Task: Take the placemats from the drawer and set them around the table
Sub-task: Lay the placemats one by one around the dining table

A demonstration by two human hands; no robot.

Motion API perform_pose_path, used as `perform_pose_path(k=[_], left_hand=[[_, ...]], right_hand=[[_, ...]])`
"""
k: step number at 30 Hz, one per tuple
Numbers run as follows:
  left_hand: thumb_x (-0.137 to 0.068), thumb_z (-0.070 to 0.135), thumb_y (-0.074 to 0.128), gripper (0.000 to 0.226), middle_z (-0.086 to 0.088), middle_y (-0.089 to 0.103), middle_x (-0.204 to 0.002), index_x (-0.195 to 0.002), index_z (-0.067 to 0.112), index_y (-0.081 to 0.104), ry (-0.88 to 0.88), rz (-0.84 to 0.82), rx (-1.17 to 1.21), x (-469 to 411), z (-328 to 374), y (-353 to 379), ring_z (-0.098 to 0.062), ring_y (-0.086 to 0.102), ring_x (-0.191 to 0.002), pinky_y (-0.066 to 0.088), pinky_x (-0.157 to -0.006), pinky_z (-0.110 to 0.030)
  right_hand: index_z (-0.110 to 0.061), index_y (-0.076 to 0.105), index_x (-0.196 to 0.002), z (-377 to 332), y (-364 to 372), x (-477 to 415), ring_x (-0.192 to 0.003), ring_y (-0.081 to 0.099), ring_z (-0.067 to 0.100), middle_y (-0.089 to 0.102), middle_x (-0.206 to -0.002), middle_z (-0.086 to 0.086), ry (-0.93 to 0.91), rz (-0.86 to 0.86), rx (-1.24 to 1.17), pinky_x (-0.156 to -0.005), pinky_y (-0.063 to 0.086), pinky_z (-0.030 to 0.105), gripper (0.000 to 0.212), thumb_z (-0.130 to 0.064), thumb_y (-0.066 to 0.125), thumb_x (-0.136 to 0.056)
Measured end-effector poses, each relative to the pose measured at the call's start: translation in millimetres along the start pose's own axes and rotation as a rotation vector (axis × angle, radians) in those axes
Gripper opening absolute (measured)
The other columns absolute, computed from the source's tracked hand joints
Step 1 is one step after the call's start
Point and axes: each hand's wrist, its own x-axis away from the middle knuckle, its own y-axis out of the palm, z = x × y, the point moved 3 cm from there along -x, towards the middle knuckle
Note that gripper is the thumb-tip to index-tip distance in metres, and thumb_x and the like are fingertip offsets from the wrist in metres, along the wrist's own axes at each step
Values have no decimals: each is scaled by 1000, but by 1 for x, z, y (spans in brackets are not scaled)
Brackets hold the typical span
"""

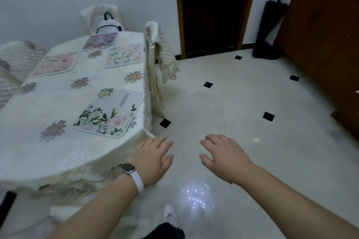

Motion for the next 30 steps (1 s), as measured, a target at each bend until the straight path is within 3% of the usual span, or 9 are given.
perform_pose_path(k=[8, 19, 25, 30], left_hand=[[-83, 32, 64, 37, -5, 64, -122, -118, 18, 66, -208, 59, 84, -50, -129, 13, -29, 61, -109, 48, -88, -42], [-94, 41, 47, 45, -4, 54, -138, -135, 22, 54, -413, 43, 109, -99, -315, 14, -25, 49, -124, 41, -99, -39], [-90, 43, 44, 47, -7, 62, -127, -126, 17, 61, -607, 54, 151, -87, -369, 22, -28, 56, -115, 48, -92, -42], [-94, 41, 49, 44, 0, 56, -134, -134, 23, 55, -830, 56, 178, -75, -391, 42, -23, 50, -122, 46, -94, -38]], right_hand=[[-26, 47, -138, -39, 7, -158, -131, 40, 19, 45, -143, -4, -159, -85, 89, -104, 30, 33, 48, -49, 39, -97], [-27, 49, -137, -120, 1, -359, -125, 47, 22, 51, -137, -3, -313, -128, 118, -103, 36, 37, 49, -50, 39, -95], [-25, 49, -135, -145, 30, -432, -120, 49, 23, 51, -134, -3, -436, -229, 140, -97, 41, 35, 47, -50, 39, -96], [-26, 47, -137, -163, 62, -496, -120, 48, 23, 50, -137, -2, -568, -324, 136, -95, 43, 37, 49, -52, 37, -96]])
